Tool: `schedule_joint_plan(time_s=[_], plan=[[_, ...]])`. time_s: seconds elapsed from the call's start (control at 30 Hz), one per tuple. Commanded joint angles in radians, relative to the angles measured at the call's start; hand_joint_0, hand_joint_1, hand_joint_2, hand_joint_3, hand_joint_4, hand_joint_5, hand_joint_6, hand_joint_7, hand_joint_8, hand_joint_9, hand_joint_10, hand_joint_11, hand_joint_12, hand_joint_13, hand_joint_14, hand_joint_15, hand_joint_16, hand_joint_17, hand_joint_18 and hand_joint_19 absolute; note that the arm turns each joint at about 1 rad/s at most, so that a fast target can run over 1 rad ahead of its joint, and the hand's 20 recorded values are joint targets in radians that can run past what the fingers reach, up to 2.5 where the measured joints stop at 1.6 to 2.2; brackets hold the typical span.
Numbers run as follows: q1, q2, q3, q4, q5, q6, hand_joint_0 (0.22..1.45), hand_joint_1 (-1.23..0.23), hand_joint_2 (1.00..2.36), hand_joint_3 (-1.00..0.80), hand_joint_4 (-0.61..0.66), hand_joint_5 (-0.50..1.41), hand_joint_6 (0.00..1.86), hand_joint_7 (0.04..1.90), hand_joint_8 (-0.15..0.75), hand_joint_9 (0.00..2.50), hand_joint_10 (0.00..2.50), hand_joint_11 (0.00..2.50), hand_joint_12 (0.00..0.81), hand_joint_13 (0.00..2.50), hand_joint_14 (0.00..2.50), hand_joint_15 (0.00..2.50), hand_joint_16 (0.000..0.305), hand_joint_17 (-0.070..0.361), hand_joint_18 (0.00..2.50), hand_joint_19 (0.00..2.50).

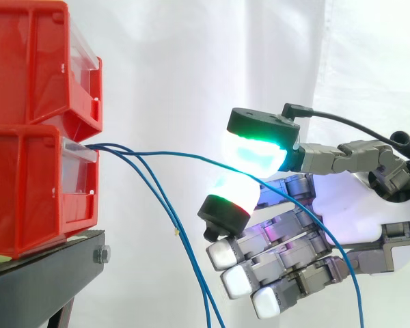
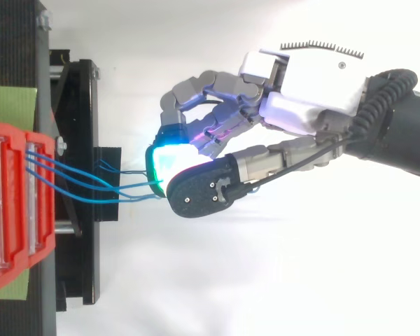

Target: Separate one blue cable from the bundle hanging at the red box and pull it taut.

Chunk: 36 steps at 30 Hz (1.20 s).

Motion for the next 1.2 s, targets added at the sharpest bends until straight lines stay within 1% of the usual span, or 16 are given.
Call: schedule_joint_plan(time_s=[0.0,0.03,0.1,0.2,0.27,0.4,0.57,0.8,0.87,0.97,1.0,1.07,1.17], plan=[[0.0,0.0,0.001,-0.001,0.0,0.001,0.69,-0.77,1.02,-0.21,0.06,-0.17,0.93,1.3,0.37,0.91,0.02,0.85,0.348,0.96,0.02,0.64,0.037,0.083,0.75,0.4],[0.0,0.0,-0.001,-0.003,0.0,0.001,0.69,-0.77,1.02,-0.21,0.06,-0.17,0.93,1.3,0.374,0.94,0.02,0.93,0.348,0.97,0.02,0.68,0.037,0.082,0.75,0.39],[0.0,0.0,-0.001,-0.004,0.0,0.002,0.69,-0.77,1.02,-0.22,0.06,-0.17,0.93,1.29,0.373,0.97,0.02,1.01,0.349,0.99,0.02,0.74,0.037,0.082,0.74,0.38],[0.0,0.0,-0.001,-0.012,-0.001,0.002,0.7,-0.77,1.02,-0.22,0.06,-0.17,0.93,1.29,0.373,1.0,0.01,1.1,0.349,1.0,0.02,0.79,0.037,0.083,0.74,0.37],[0.0,0.0,-0.001,-0.018,-0.003,0.004,0.7,-0.77,1.02,-0.22,0.06,-0.17,0.93,1.29,0.372,1.03,0.01,1.15,0.352,1.04,0.02,0.88,0.037,0.084,0.74,0.39],[0.0,0.0,-0.001,-0.029,-0.004,0.01,0.71,-0.77,1.02,-0.23,0.05,-0.17,0.93,1.28,0.371,1.03,0.01,1.19,0.36,1.08,0.02,1.07,0.039,0.087,0.75,0.41],[-0.003,0.0,-0.001,-0.064,-0.004,0.03,0.71,-0.76,1.02,-0.24,0.05,-0.18,0.93,1.28,0.363,1.03,0.01,1.22,0.348,1.15,0.02,1.3,0.041,0.092,0.75,0.48],[-0.003,0.0,-0.001,-0.086,-0.006,0.042,0.71,-0.76,1.02,-0.24,0.05,-0.18,0.93,1.26,0.365,1.04,0.01,1.26,0.335,1.24,0.0,1.58,0.046,0.104,0.86,0.66],[-0.003,0.0,-0.001,-0.087,-0.004,0.044,0.71,-0.76,1.02,-0.24,0.05,-0.18,0.93,1.26,0.365,1.04,0.01,1.26,0.331,1.23,0.04,1.58,0.046,0.105,0.87,0.68],[-0.003,0.0,-0.001,-0.087,-0.004,0.044,0.71,-0.76,1.02,-0.25,0.05,-0.18,0.94,1.26,0.369,1.04,0.01,1.25,0.332,1.23,0.21,1.53,0.046,0.104,0.89,0.7],[-0.003,0.001,-0.001,-0.087,-0.003,0.044,0.72,-0.76,1.02,-0.25,0.06,-0.18,0.94,1.25,0.371,1.04,0.01,1.26,0.336,1.22,0.3,1.51,0.047,0.105,0.9,0.72],[-0.003,0.0,-0.001,-0.087,-0.001,0.044,0.72,-0.76,1.02,-0.25,0.05,-0.18,0.94,1.25,0.37,1.04,0.01,1.26,0.328,1.21,0.34,1.52,0.047,0.105,0.91,0.73],[-0.003,0.0,-0.001,-0.087,-0.001,0.044,0.72,-0.76,1.02,-0.25,0.05,-0.18,0.94,1.25,0.366,1.08,0.0,1.38,0.33,1.2,0.42,1.52,0.047,0.105,0.92,0.73]])
